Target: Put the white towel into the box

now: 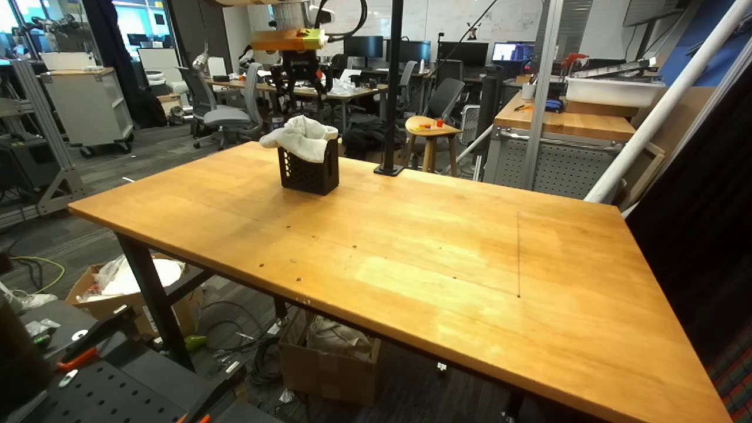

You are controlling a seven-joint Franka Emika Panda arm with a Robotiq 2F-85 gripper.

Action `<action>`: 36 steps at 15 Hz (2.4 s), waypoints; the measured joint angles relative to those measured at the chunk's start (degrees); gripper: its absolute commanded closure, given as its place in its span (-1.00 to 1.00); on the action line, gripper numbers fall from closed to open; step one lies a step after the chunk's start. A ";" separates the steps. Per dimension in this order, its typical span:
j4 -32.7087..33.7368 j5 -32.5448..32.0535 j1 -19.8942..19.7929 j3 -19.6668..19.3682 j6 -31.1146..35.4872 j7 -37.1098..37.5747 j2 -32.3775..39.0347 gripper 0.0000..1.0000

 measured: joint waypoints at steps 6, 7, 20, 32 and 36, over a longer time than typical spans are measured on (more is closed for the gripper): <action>-0.56 -5.64 1.34 -0.60 -0.32 4.01 -0.91 0.99; -0.63 -6.09 1.53 -0.63 -0.31 4.48 -0.90 1.00; -1.42 -4.12 2.54 0.19 1.99 6.43 3.21 0.98; -3.00 6.77 1.85 1.95 6.50 5.39 8.77 0.98; -3.60 14.48 1.28 5.19 8.23 3.14 11.13 0.98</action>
